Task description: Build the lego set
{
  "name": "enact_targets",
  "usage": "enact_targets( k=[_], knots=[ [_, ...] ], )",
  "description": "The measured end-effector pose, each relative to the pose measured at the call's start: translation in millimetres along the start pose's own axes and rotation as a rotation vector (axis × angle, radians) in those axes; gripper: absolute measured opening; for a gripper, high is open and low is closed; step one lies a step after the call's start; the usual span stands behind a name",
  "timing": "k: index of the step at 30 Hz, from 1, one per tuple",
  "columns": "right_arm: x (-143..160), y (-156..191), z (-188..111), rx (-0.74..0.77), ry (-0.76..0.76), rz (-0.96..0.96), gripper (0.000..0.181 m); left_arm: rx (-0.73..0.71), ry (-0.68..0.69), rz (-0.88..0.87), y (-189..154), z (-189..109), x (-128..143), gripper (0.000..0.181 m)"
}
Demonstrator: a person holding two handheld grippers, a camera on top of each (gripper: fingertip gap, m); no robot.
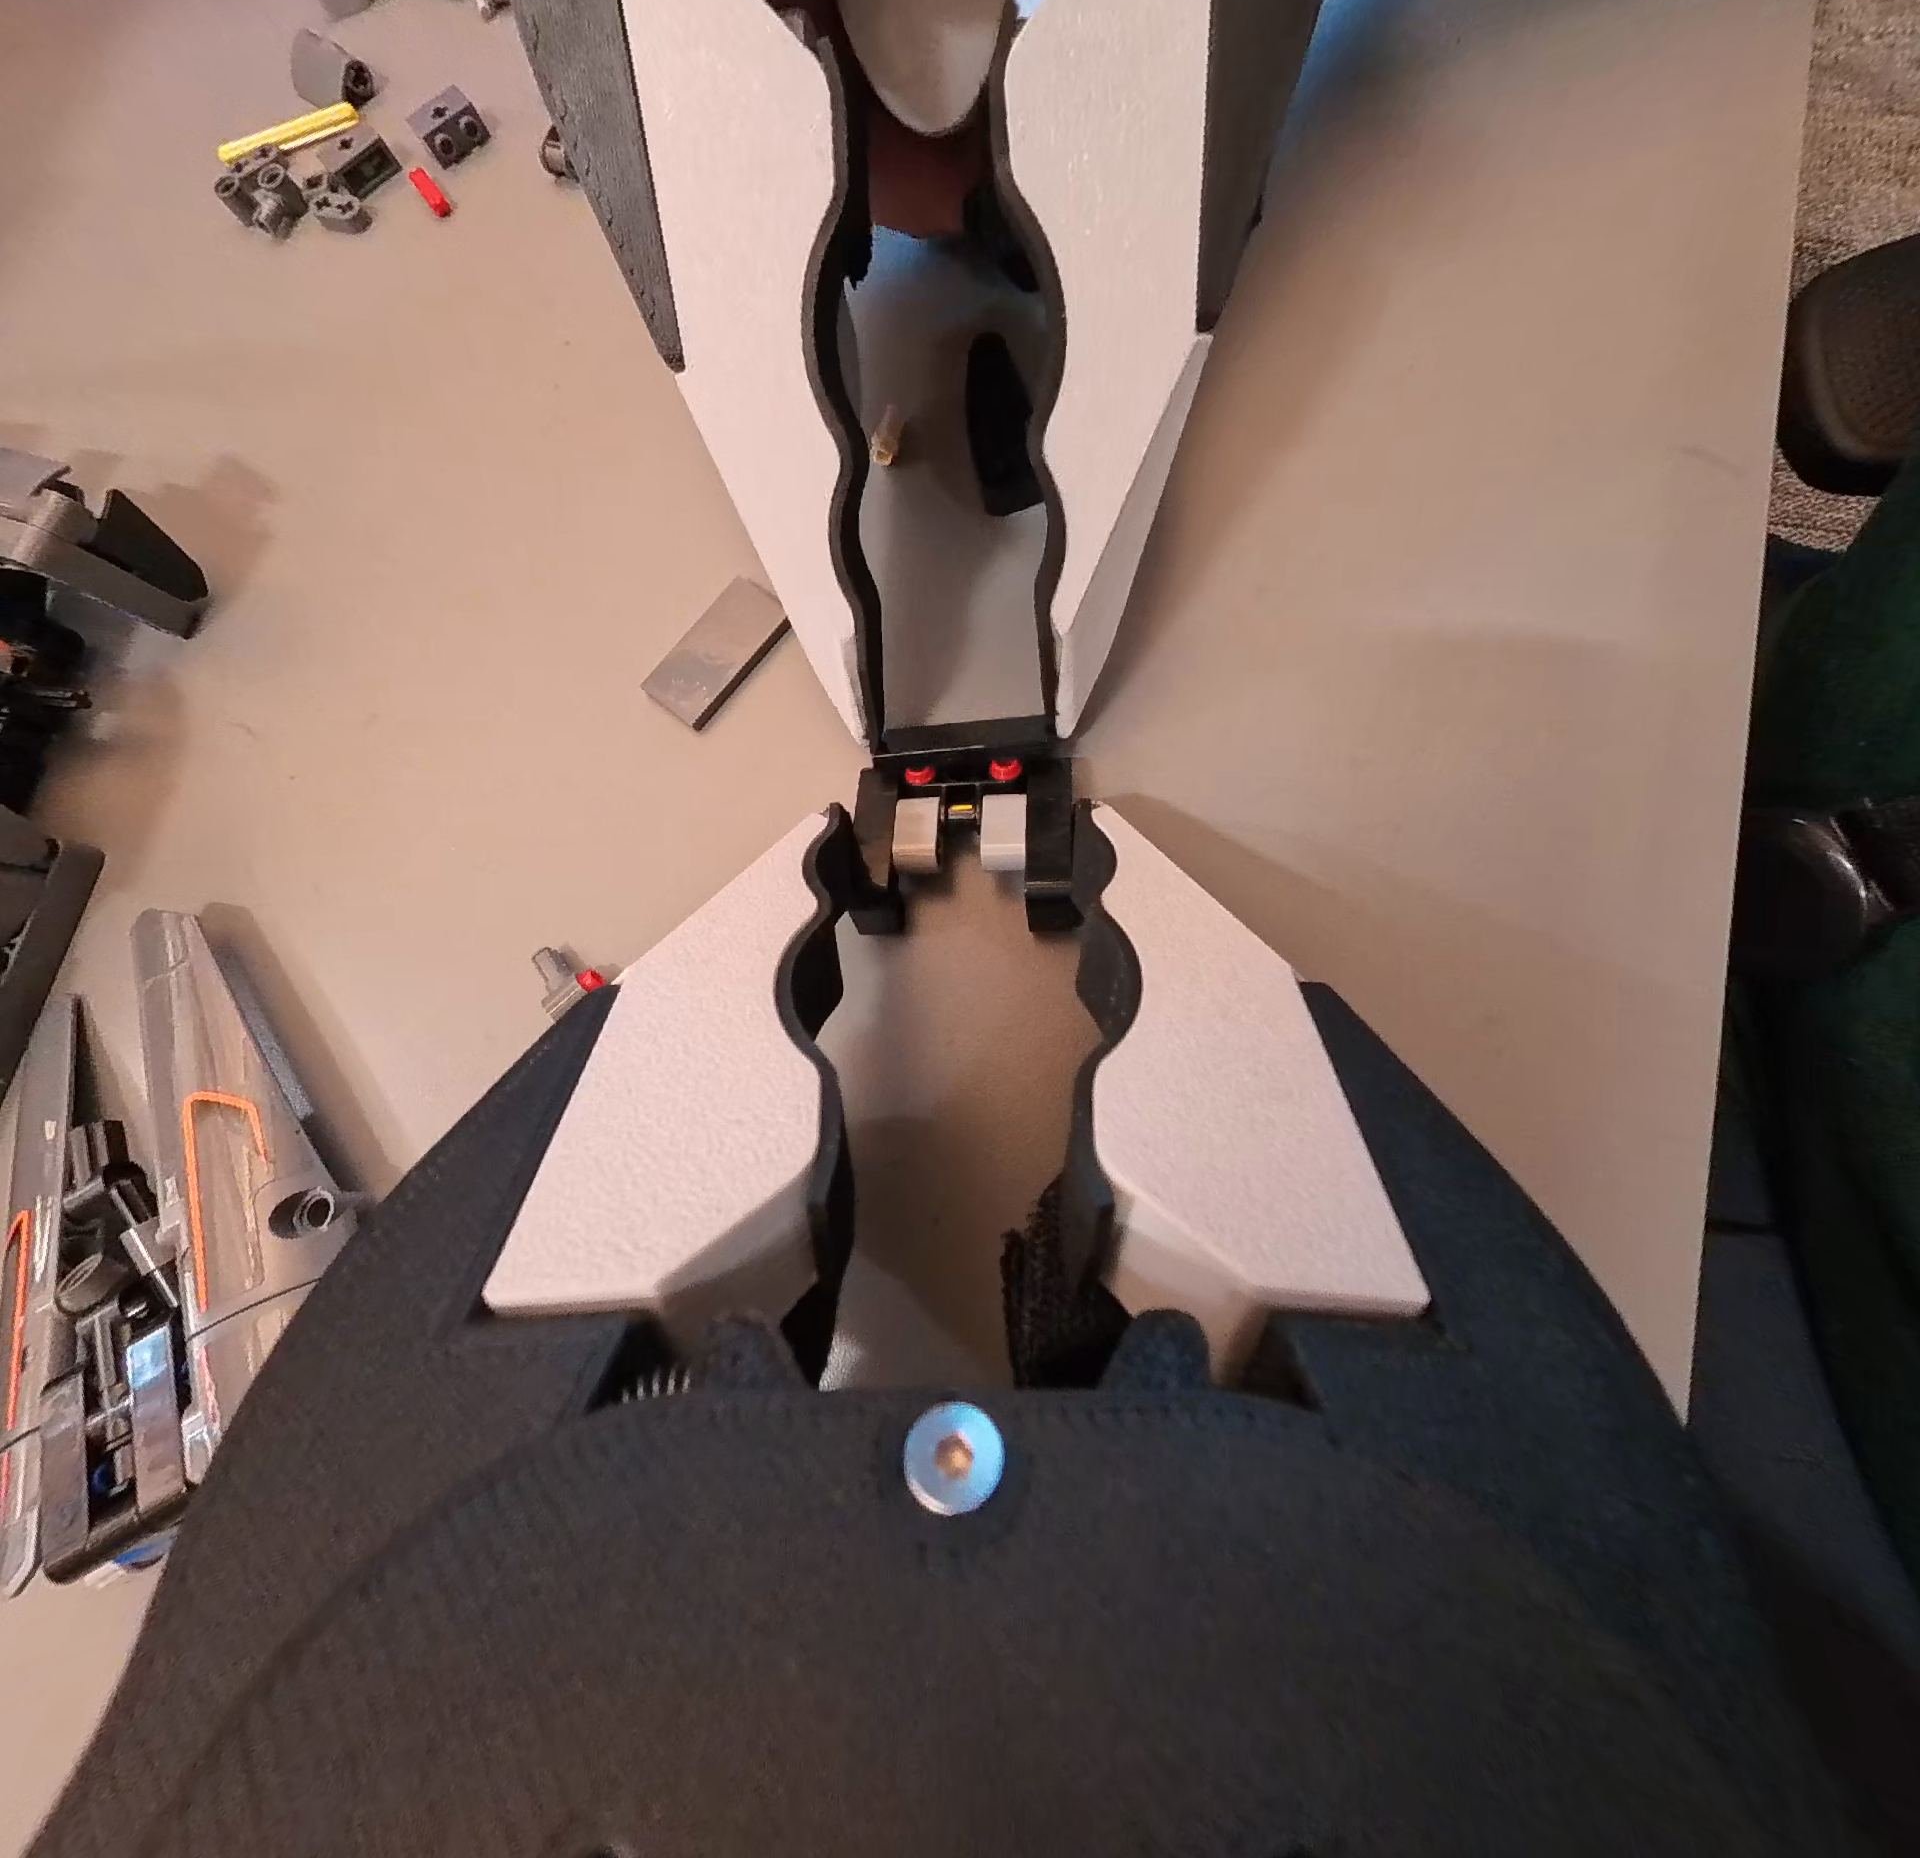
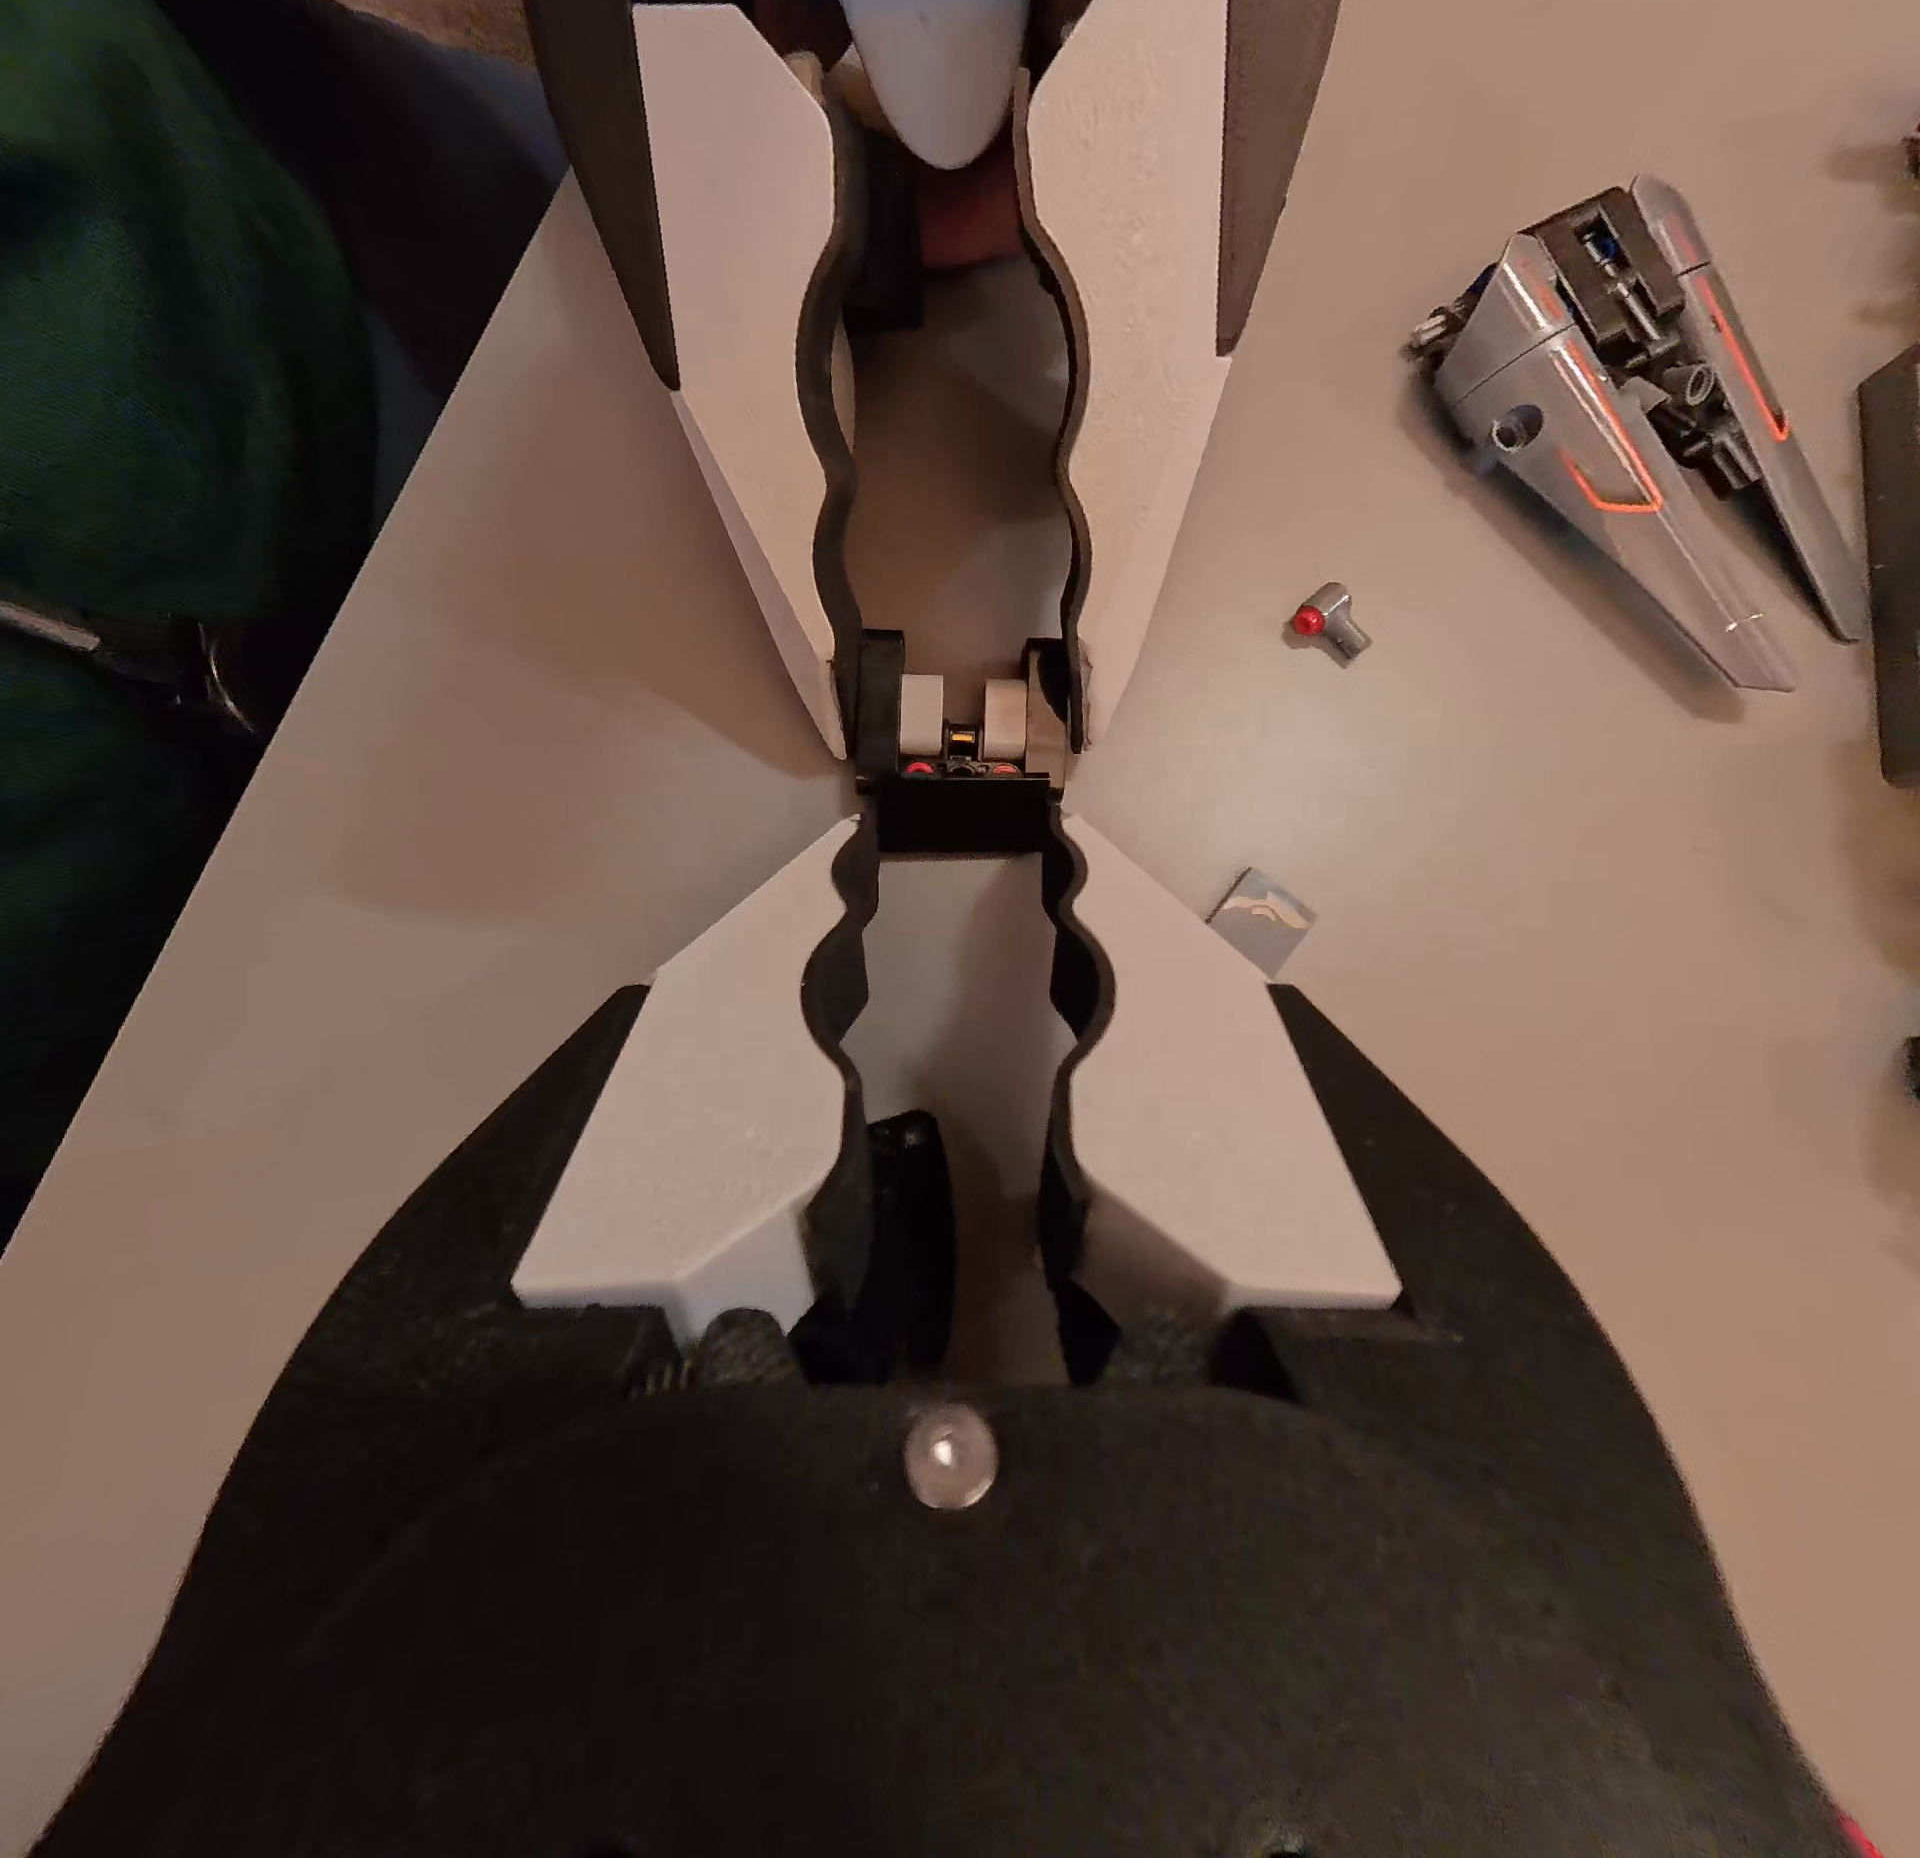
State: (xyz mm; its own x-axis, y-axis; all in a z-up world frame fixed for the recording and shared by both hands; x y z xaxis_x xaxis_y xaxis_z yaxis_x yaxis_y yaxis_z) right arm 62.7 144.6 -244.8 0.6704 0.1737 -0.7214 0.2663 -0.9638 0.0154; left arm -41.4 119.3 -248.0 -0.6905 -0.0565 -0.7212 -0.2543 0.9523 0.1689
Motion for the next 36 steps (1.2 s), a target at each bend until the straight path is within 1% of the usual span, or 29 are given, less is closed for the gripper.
enact_targets(
  k=[10, 25, 36],
  knots=[
    [-2, 1, 0, 0.004, 0.005, 0.006, 0.03, -0.002, -0.001, 0.003, 0, 0, 0, 0.041],
    [-4, 0, 0, -0.008, -0.025, 0.021, 0.03, 0.004, -0.001, 0.001, 0, 0, 0, 0.041],
    [-11, 2, 2, 0.024, 0.036, 0.0, 0.03, 0.004, -0.003, 0.01, 0, 0, 0, 0.041]
  ],
)
Point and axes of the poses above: each gripper's, where its closed fingertips meet, z out along the fingers, x out of its underside, y = z × x across the jaws, the point moved 7 cm from there along -z, back along the fingers, and after that the axes turned 4 degrees about -x, right-handed, at the moved point
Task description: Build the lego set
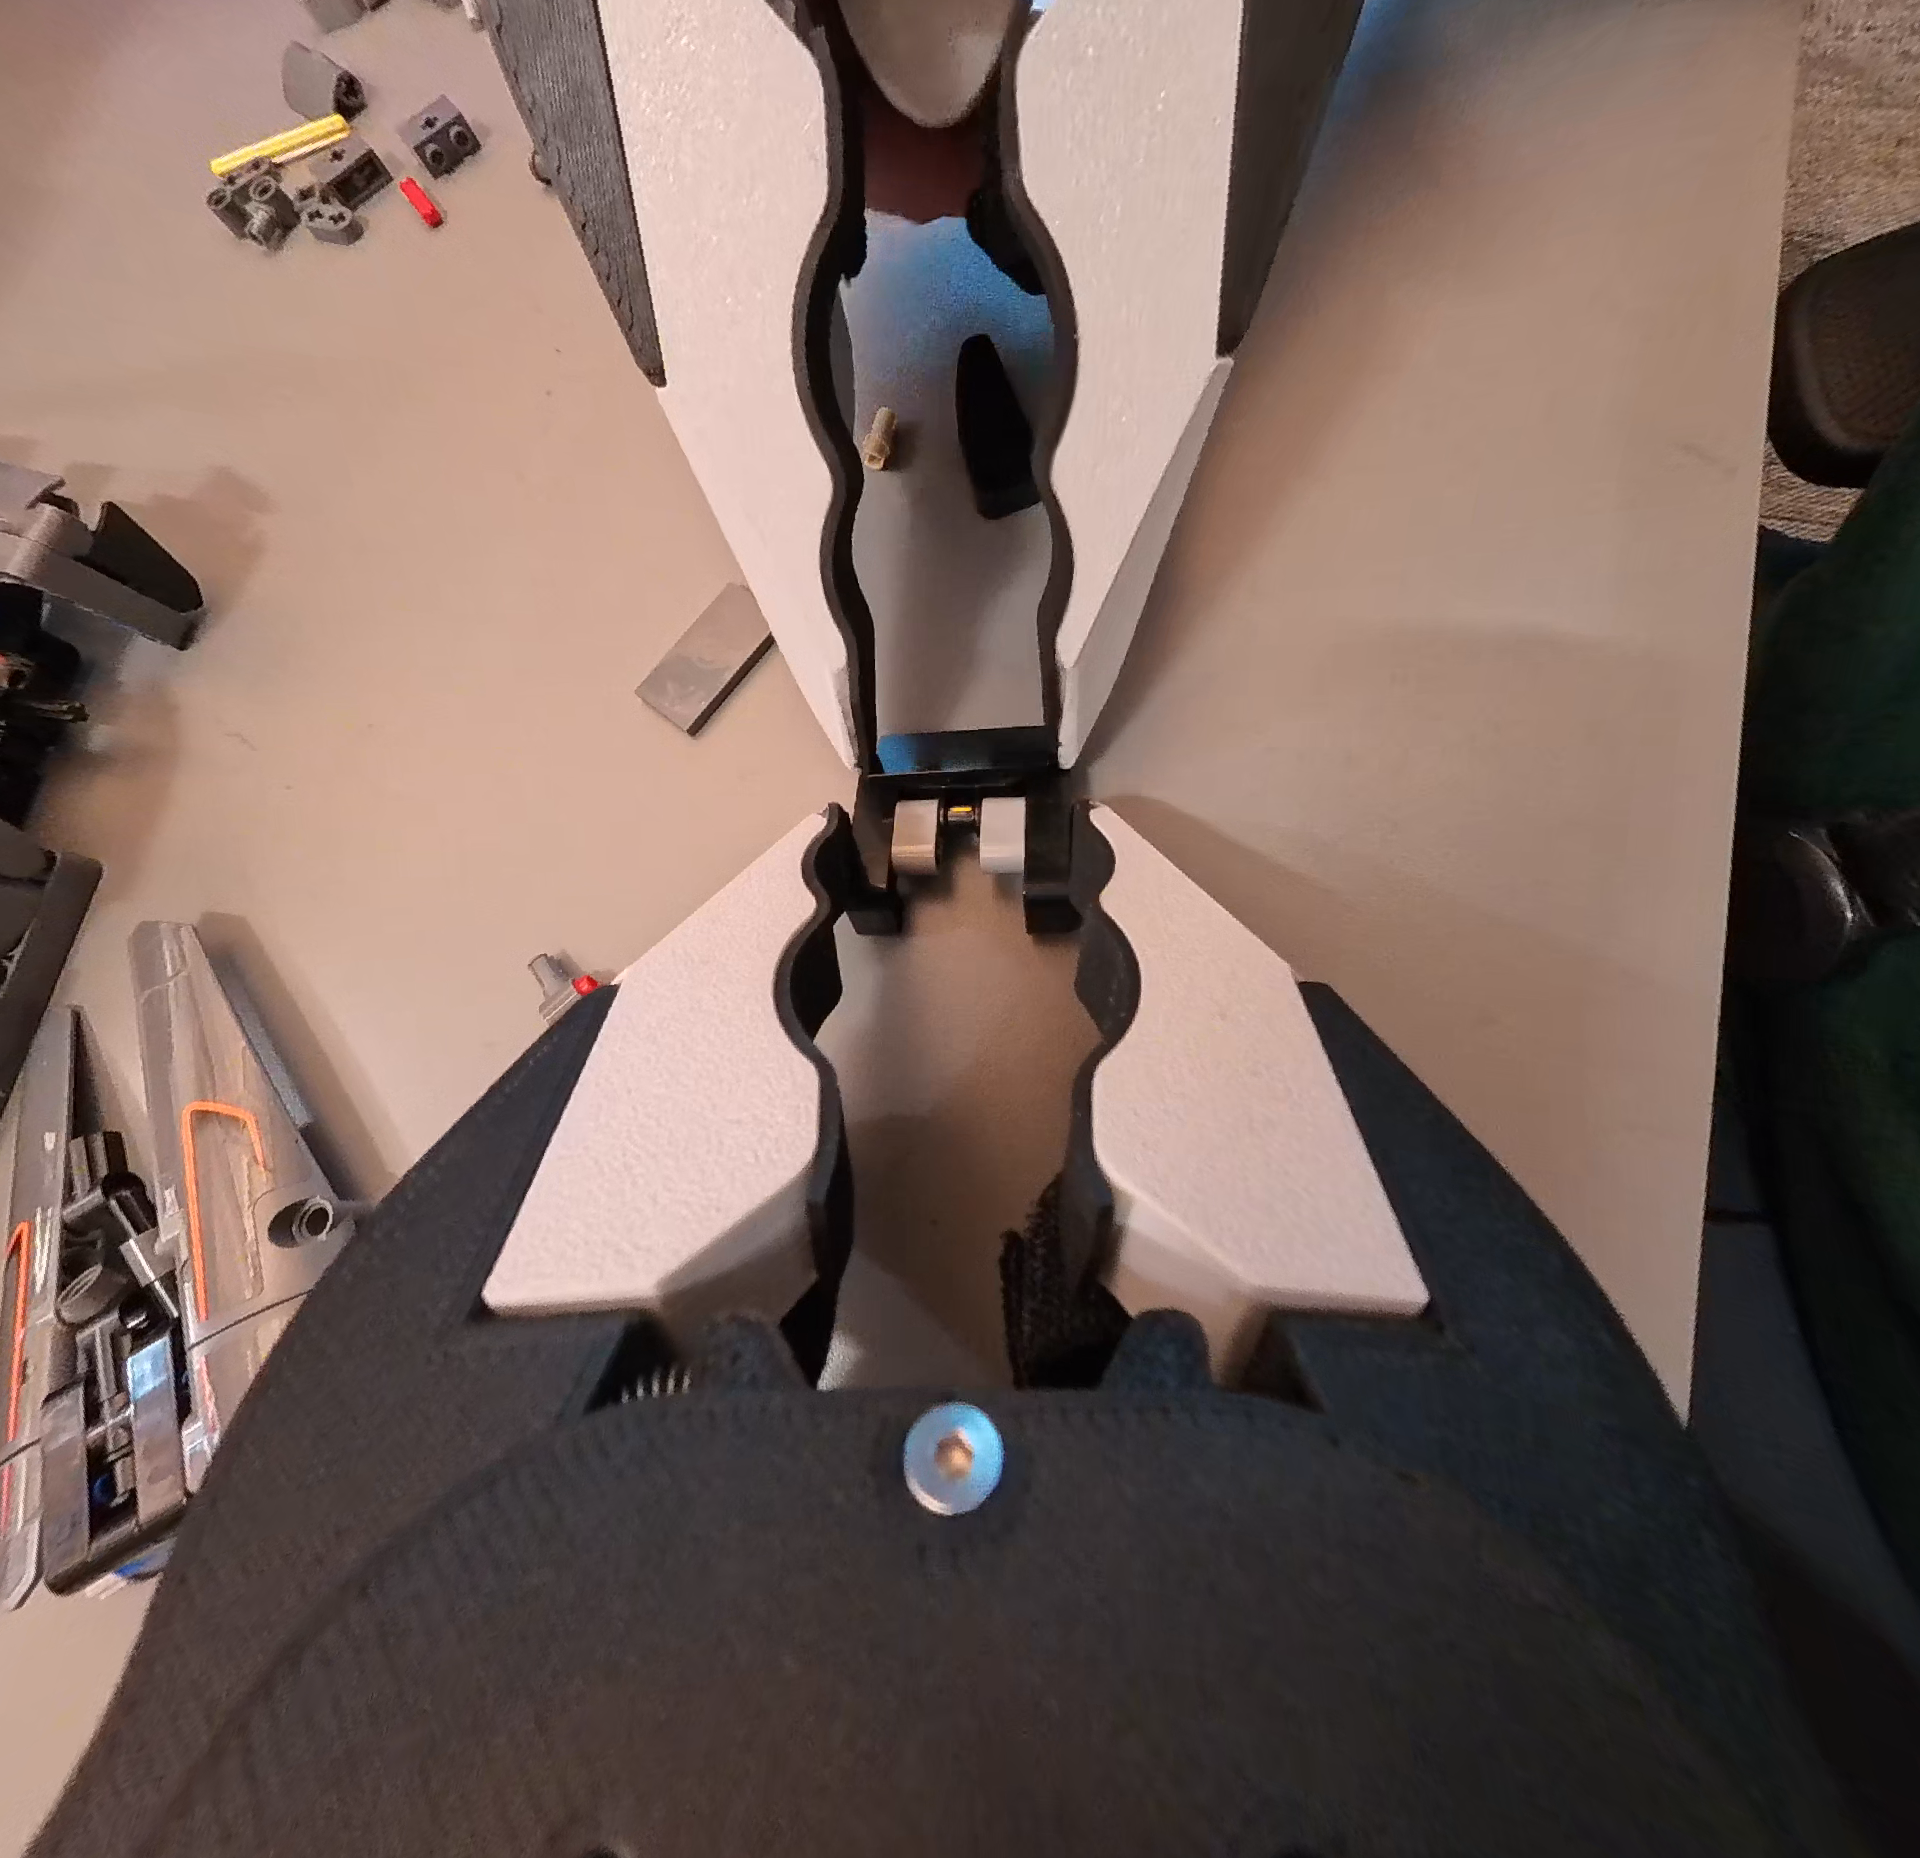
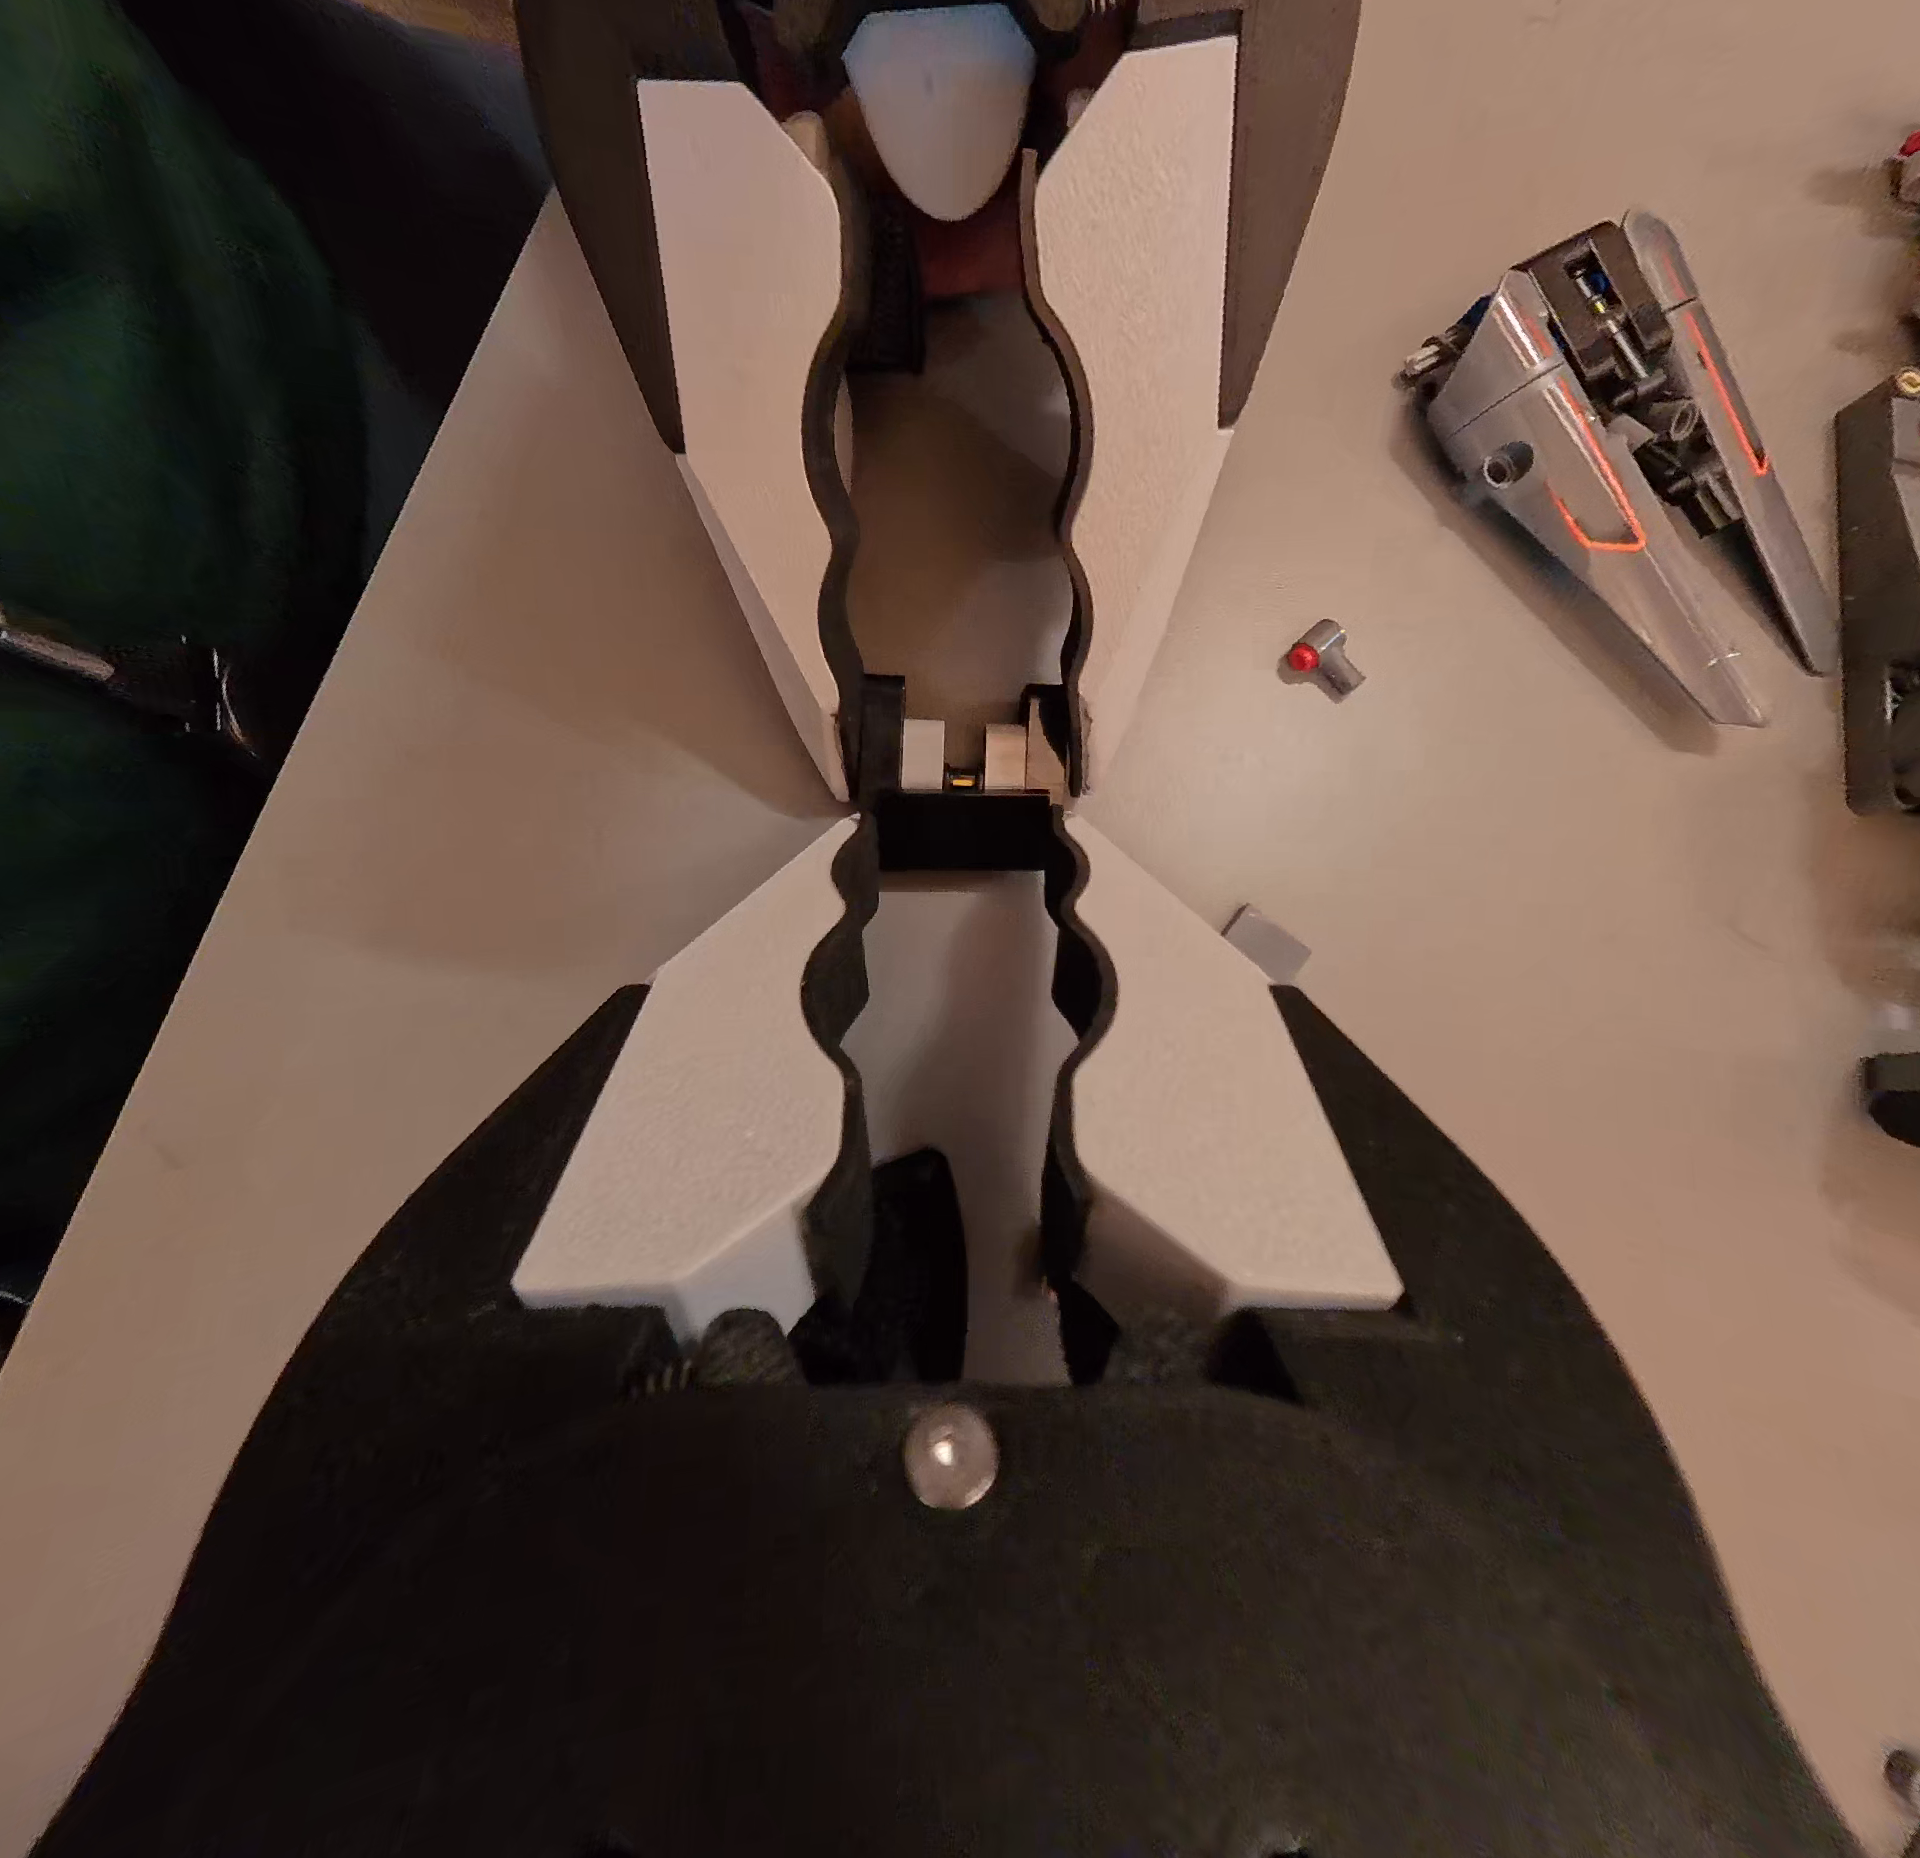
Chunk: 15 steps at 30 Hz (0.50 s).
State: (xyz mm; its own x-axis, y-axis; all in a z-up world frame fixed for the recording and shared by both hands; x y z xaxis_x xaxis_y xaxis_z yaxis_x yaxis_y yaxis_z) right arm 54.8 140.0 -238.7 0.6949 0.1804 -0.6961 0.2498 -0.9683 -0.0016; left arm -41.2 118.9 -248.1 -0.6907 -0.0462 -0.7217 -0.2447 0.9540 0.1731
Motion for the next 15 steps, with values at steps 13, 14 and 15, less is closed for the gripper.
enact_targets(
  k=[13, 14, 15],
  knots=[
    [-2.0, 2.3, -0.5, 0.017, 0.06, -0.012, 0.03, 0.006, -0.001, 0.007, -0.8, 0.3, -0.2, 0.041],
    [-1.8, 2.0, -0.4, 0.014, 0.059, -0.006, 0.03, 0.005, -0.002, 0.008, -0.9, 0.3, -0.2, 0.041],
    [-1.6, 1.8, -0.4, 0.009, 0.056, 0.003, 0.03, 0.004, -0.002, 0.009, -1.0, 0.3, -0.3, 0.041]
  ],
)
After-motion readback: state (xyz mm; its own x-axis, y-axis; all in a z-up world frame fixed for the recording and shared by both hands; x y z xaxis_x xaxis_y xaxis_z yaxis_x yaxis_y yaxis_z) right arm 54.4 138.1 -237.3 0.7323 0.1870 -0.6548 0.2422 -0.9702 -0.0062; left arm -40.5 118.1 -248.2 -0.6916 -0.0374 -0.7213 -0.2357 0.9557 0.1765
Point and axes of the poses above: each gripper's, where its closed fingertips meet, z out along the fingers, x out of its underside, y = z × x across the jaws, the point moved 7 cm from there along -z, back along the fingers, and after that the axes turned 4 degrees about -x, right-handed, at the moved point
